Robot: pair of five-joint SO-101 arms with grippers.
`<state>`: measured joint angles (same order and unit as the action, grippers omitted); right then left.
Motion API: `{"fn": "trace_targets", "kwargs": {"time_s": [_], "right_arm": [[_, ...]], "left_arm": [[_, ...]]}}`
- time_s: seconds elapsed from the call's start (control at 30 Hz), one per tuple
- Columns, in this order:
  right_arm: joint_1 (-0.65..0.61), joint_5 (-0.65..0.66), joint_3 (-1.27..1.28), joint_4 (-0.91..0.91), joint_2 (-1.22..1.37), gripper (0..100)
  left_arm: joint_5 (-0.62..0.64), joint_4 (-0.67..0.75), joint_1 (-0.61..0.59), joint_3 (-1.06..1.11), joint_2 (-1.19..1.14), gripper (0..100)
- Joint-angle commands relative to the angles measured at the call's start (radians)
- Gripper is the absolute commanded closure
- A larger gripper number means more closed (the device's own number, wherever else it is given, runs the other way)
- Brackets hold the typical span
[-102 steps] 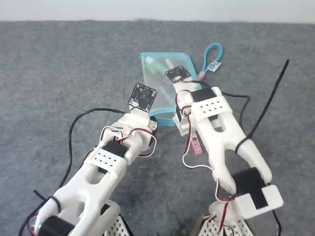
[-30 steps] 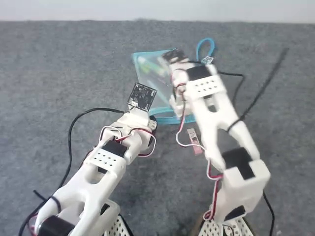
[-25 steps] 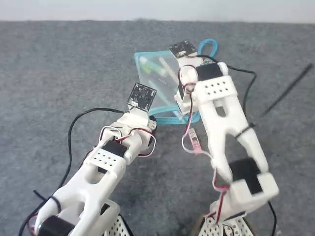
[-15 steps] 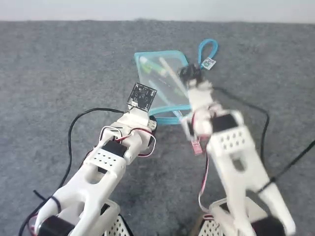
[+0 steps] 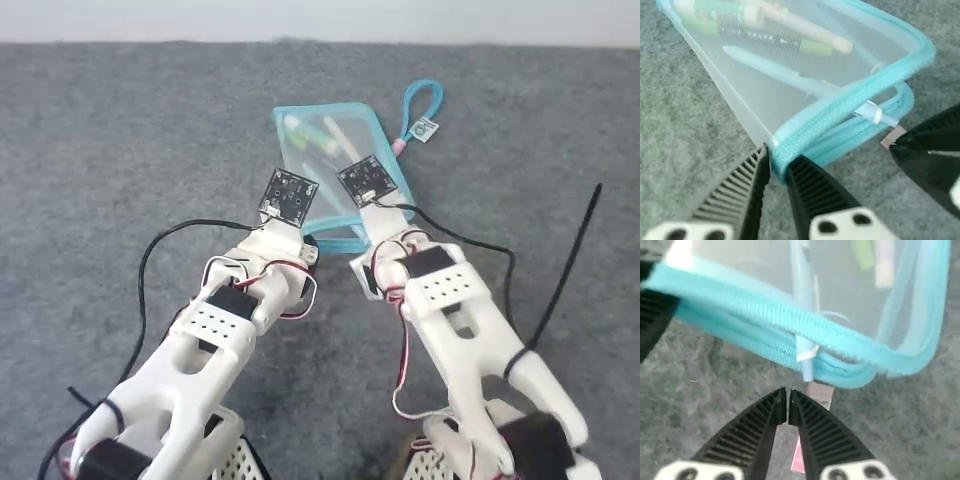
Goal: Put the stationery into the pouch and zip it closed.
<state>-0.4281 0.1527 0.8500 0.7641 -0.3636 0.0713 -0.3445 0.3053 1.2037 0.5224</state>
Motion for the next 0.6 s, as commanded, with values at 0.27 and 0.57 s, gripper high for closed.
{"fn": "trace_targets", "kwargs": {"time_s": [0.27,0.57], "right_arm": [[-0.018,0.003,-0.244,-0.021,0.107,97.6],[-0.064,-0.026,-0.388,-0.001,0.262,97.2]], "left_arm": [[-0.011,0.005,0.006,-0.002,0.023,99],[-0.011,0.005,0.005,-0.002,0.023,99]]}}
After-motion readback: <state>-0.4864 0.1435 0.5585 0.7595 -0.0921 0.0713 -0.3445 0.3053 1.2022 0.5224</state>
